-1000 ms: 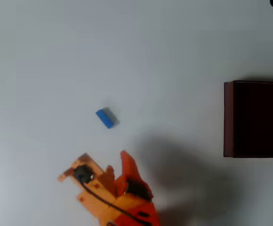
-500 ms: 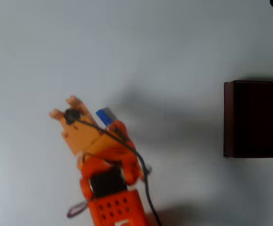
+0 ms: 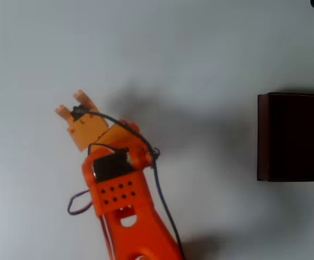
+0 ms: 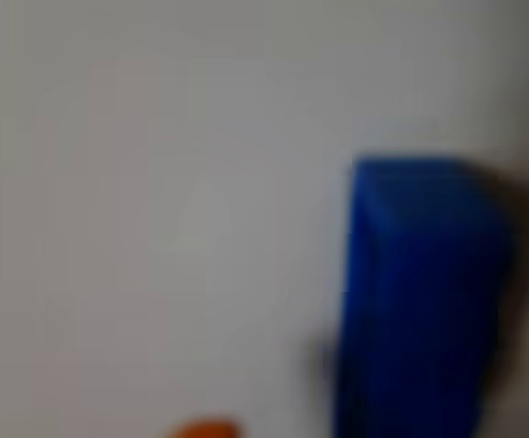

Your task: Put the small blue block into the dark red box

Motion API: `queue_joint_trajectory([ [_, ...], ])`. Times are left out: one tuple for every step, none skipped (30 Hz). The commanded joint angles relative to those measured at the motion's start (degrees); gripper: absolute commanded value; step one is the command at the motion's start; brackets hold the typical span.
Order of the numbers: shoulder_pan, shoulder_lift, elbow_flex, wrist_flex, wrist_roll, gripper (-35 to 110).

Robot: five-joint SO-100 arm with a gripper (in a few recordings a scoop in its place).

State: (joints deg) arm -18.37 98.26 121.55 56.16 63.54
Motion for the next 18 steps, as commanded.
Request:
queue_joint_trajectory([
  [0.35,-0.62,-1.85,-0.44,0.35,21],
  [0.62,-0.88,-1.76,-0.62,0.35,20],
  [0.79,-1.14,-1.58,-0.79,0.44,17],
  [1.14,-1.32,-1.23,-1.23,0.53,11],
  [1.49,-1.32,-0.53,-1.93,0.7,7],
  [1.76,-1.32,0.18,-2.81,0.79,2],
  [2.2,-1.41,0.79,-3.43,0.7,0],
  [2.46,-1.41,1.23,-3.6,0.79,0],
  [2.72,-1.41,1.58,-3.78,0.62,0],
  [2.9,-1.14,1.76,-3.78,0.35,0],
  [3.16,-0.79,1.85,-3.69,-0.09,0],
  [3.43,-0.18,1.93,-3.34,-0.62,0],
  [3.6,0.62,1.67,-2.29,-1.23,0],
  [3.69,1.85,1.05,-0.18,-1.93,0],
  [4.48,3.69,0.53,1.76,-3.25,0],
  [5.45,6.15,0.26,3.69,-4.75,0],
  [6.68,9.23,0.09,5.89,-6.33,0],
  [8.26,12.92,0.0,8.17,-8.17,0],
])
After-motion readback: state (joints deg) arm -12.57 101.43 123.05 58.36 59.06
